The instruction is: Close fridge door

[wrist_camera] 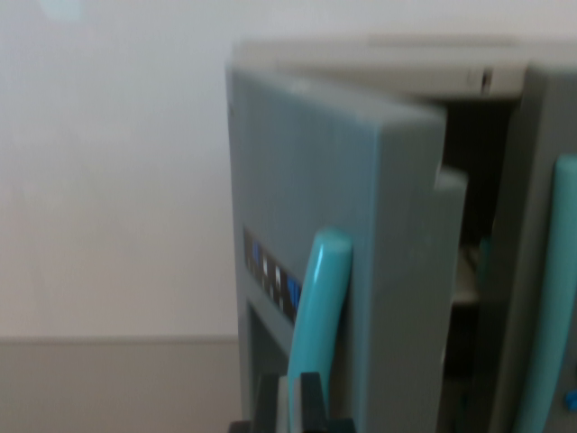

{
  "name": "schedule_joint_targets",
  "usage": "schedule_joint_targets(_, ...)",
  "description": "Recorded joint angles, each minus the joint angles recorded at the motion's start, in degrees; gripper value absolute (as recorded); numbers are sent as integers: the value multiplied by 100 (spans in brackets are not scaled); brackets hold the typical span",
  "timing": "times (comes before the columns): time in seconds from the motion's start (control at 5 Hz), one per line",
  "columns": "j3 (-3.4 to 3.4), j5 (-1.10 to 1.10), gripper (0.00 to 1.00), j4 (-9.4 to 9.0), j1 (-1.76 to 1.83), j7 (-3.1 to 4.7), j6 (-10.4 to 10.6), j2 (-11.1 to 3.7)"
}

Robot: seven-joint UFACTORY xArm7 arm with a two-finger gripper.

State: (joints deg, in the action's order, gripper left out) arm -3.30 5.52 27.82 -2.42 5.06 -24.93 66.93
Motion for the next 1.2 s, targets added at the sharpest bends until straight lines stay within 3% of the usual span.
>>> schedule_joint_targets(0.2, 0, 0, 100, 0, 0, 0, 0, -275)
schedule_joint_targets(0.4, 0, 0, 100, 0, 0, 0, 0, -275)
schedule_joint_targets(0.6, 0, 0, 100, 0, 0, 0, 1, -552)
schedule_joint_targets(0.8, 0, 0, 100, 0, 0, 0, 1, -552)
schedule_joint_targets(1.0, -3, 0, 100, 9, 0, 0, 2, -830)
schedule_joint_targets(1.2, -3, 0, 100, 9, 0, 0, 2, -830)
